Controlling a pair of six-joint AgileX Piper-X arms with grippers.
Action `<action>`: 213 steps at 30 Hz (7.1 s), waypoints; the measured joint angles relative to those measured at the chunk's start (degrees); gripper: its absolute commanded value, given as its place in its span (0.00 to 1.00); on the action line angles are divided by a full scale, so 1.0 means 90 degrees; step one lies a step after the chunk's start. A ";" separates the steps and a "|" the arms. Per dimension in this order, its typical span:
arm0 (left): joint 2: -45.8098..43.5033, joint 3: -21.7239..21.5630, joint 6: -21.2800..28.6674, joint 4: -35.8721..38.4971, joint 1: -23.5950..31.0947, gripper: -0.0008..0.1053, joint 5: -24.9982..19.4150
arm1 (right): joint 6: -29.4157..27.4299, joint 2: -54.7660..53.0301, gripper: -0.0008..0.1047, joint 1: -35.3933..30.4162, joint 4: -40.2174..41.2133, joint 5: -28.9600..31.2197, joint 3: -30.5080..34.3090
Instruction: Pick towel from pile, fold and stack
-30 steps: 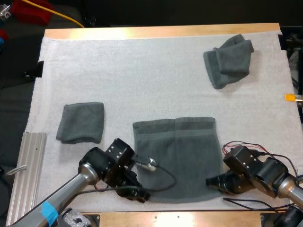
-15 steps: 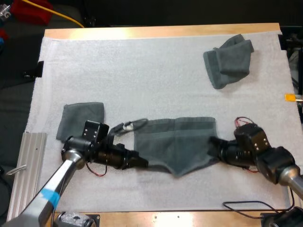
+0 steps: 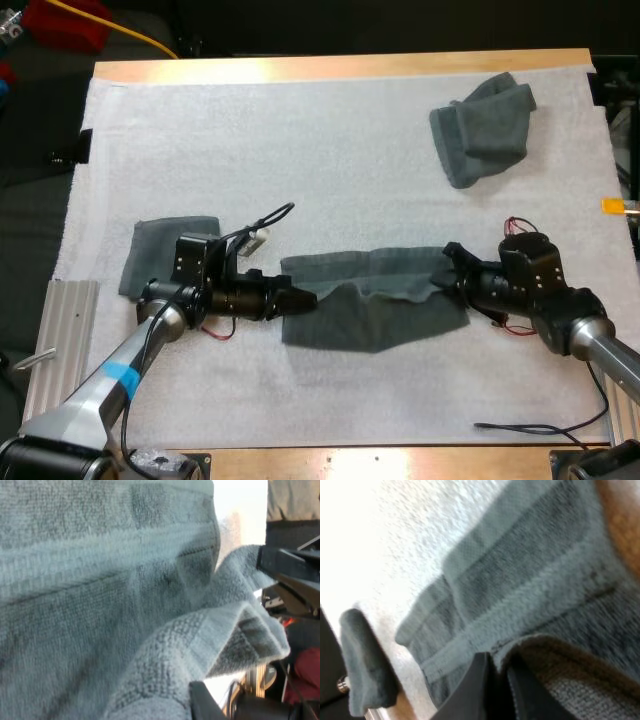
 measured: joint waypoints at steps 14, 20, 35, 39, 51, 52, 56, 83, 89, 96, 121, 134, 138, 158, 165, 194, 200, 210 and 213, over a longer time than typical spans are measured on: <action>0.0104 0.0000 -0.0044 -0.0672 0.0000 0.01 -0.1053 | 0.0045 0.0536 0.02 -0.0230 -0.0879 0.0143 0.0000; 0.0148 0.0000 0.0017 -0.0849 0.0000 0.01 -0.1391 | 0.0136 0.0871 0.02 -0.0230 -0.1305 0.0218 0.0000; 0.0696 0.0000 0.0037 -0.1333 0.0000 0.01 -0.1350 | 0.0152 0.0870 0.02 -0.0230 -0.1358 0.0828 0.0000; 0.0696 0.0000 0.0037 -0.1382 0.0000 0.15 -0.1342 | 0.0152 0.0870 0.02 -0.0230 -0.1358 0.0894 0.0000; 0.0653 0.0000 -0.0010 -0.1456 0.0000 0.65 -0.0723 | -0.0446 0.0870 0.73 -0.0230 -0.1513 0.0724 0.0000; 0.0604 0.0000 -0.0010 -0.1456 0.0000 0.66 -0.0692 | -0.0609 0.0870 0.72 -0.0230 -0.1595 0.0606 0.0000; 0.0125 0.0000 -0.0010 -0.1465 0.0000 0.67 -0.0663 | -0.1016 0.0701 0.72 -0.0230 -0.1683 0.0434 0.0000; -0.3440 0.0000 0.0574 0.1300 -0.0725 0.66 -0.2235 | -0.3114 -0.2181 0.72 -0.0230 0.1895 0.0685 0.0000; -0.3873 -0.0040 0.0642 0.1954 -0.1489 0.66 -0.2873 | -0.3735 -0.2523 0.72 -0.0230 0.3027 0.1050 -0.0112; -0.3980 -0.0595 0.0754 0.2896 -0.2407 0.66 -0.3833 | -0.4698 -0.2572 0.72 -0.0230 0.4268 0.1428 -0.0850; -0.3980 -0.0988 0.0768 0.2657 -0.2809 0.66 -0.4375 | -0.5651 -0.1609 0.72 -0.1615 0.4352 0.0763 -0.1471; -0.3980 -0.0988 0.0768 0.2461 -0.2809 0.66 -0.4375 | -0.6250 -0.0186 0.72 -0.2106 0.3583 -0.0023 -0.1471; -0.3980 -0.0988 0.0768 0.2505 -0.2809 0.66 -0.4375 | -0.6402 0.0358 0.72 -0.2106 0.3517 -0.0426 -0.1471; -0.3980 -0.0988 0.0768 0.2736 -0.2809 0.66 -0.4375 | -0.5332 0.1823 0.72 -0.1805 0.2443 -0.1939 -0.1477; -0.3980 -0.0988 0.0768 0.2736 -0.2809 0.66 -0.4371 | -0.4732 0.2023 0.72 -0.1450 0.2022 -0.1867 -0.1515; -0.3980 -0.0988 0.0768 0.2736 -0.2809 0.66 -0.4142 | -0.4288 0.2328 0.01 -0.0314 0.2181 -0.0858 -0.1662; -0.3980 -0.0988 0.0768 0.2736 -0.2809 0.66 -0.3822 | -0.4390 0.1858 0.02 -0.0221 0.2735 0.0322 -0.1607; -0.3980 -0.0988 0.0768 0.2736 -0.2809 0.66 -0.3324 | -0.5159 0.0914 0.02 -0.0221 0.4043 0.2569 -0.1579; -0.3980 -0.0988 0.0768 0.2736 -0.2809 0.66 -0.3177 | -0.5652 0.0774 0.02 -0.0221 0.4544 0.2964 -0.1791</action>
